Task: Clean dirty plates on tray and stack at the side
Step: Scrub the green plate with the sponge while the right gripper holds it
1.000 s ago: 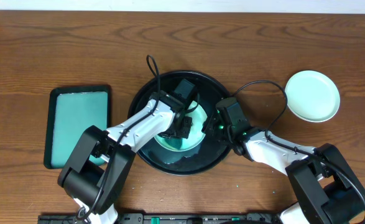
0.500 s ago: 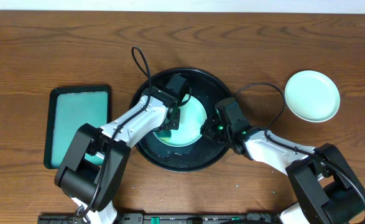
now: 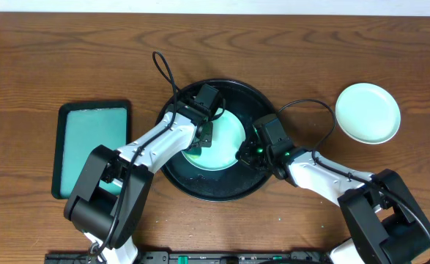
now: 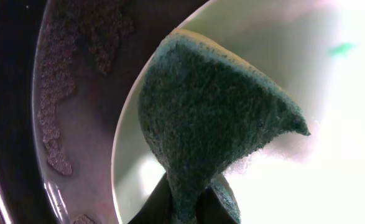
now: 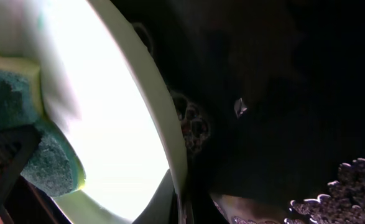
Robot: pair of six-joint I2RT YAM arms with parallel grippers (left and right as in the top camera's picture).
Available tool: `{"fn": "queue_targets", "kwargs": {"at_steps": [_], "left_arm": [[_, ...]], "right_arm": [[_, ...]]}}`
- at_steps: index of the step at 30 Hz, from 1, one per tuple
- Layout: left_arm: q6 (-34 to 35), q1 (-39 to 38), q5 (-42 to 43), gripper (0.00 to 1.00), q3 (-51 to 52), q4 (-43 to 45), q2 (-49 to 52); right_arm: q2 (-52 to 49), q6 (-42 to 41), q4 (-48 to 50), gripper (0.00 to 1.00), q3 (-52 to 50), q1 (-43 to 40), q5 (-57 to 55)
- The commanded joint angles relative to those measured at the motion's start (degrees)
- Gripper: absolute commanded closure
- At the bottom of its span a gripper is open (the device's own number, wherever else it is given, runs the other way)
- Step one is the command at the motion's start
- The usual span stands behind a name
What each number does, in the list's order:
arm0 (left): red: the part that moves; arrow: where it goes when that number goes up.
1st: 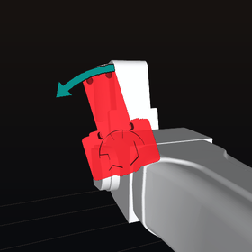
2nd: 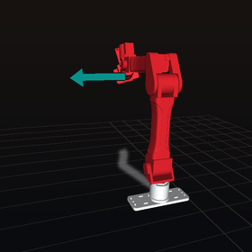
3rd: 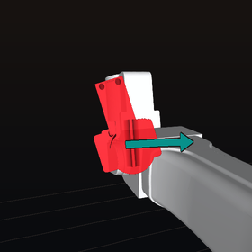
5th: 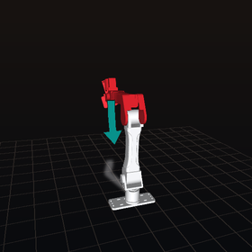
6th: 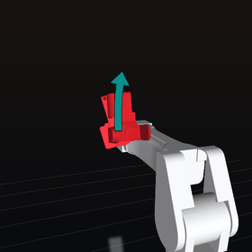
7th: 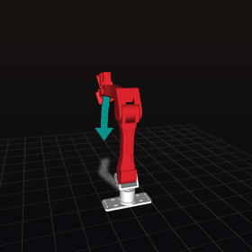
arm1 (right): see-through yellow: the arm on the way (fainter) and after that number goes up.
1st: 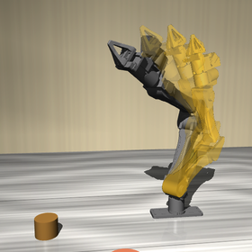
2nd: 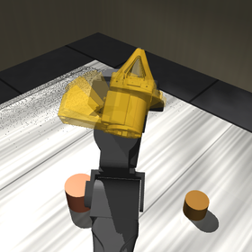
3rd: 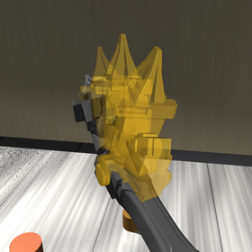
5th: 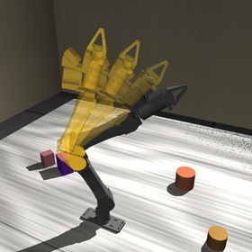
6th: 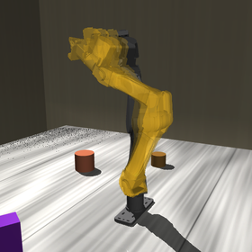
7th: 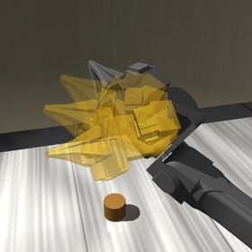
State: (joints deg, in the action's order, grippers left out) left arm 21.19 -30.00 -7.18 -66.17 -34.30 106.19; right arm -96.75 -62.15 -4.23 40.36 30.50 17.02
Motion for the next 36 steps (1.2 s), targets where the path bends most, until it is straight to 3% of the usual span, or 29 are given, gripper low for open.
{"fn": "queue_targets", "kwargs": {"at_steps": [1,11,16,36], "left_arm": [[0.5,1.0,-1.4,0.93,0.2,-1.3,0.5],[0.5,0.3,-0.2,0.93,0.2,-5.6,0.5],[-1.3,-2.0,8.5,0.93,0.2,-5.6,0.5],[-0.2,-4.7,6.4,0.93,0.1,3.8,-7.0]], "right_arm": [[-2.7,0.8,-3.7,0.99,-3.8,-1.1,1.2],[-2.7,5.0,4.5,0.99,-3.8,-12.2,-2.4],[-2.7,10.3,9.7,0.99,-3.8,-16.8,-0.4],[-2.7,12.1,7.6,0.99,-3.8,-16.7,1.1]]}}
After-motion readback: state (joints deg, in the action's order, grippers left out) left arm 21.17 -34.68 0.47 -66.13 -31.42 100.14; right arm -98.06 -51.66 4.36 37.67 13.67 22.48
